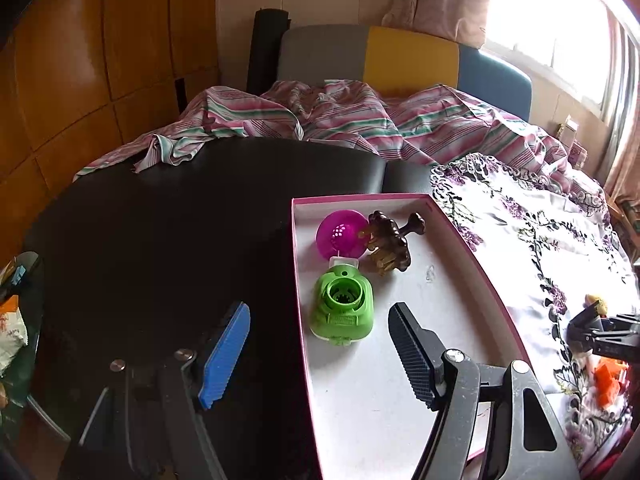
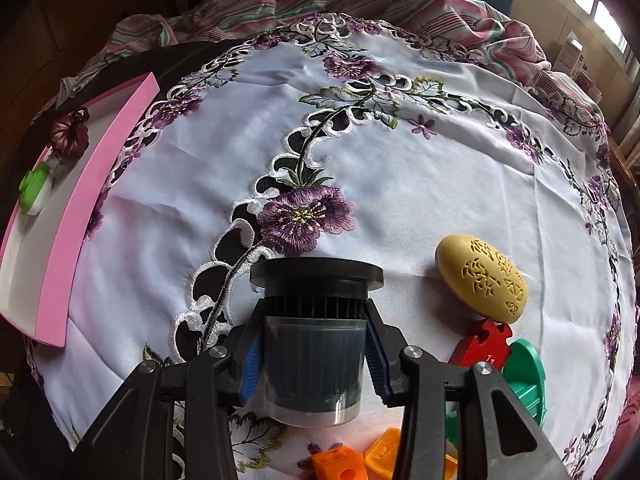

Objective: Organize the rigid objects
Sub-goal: 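Carry the black-lidded clear cup into the tray and open the right gripper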

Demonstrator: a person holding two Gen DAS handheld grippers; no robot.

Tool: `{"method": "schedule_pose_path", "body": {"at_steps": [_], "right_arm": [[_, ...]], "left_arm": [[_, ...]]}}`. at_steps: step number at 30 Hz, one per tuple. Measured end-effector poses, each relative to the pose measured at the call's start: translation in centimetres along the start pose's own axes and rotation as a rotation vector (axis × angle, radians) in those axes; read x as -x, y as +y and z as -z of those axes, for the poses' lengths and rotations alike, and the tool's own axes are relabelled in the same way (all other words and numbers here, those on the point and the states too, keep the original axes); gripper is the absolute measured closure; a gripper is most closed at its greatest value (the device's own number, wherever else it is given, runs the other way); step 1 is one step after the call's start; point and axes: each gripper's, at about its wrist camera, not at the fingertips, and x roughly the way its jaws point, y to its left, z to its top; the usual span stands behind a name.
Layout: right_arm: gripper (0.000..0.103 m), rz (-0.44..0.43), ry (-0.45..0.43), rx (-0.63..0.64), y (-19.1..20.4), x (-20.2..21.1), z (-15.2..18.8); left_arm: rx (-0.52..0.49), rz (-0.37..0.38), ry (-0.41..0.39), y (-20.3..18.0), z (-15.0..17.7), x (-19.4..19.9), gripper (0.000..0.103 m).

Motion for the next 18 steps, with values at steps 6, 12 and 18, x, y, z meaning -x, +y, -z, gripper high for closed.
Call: {"method": "schedule_pose_path", "body": {"at_steps": [6, 12, 18], "right_arm": [[0.059, -0.037, -0.02, -0.022, 0.7, 0.8, -0.5], [0.059, -0.109, -0.086, 0.004, 4.5, 2.8, -1.9], [0.059, -0.227, -0.177, 0.065, 10.2, 5.8, -4.6]], "left_arm": [[0.005, 0.0, 0.017, 0.3, 0.4, -0.2, 0.03], [0.015, -0.005, 0.02, 1.0, 0.5, -0.2, 0.03], [0.029, -0.008, 0.018, 1.9, 0.6, 0.0, 0.03]]}}
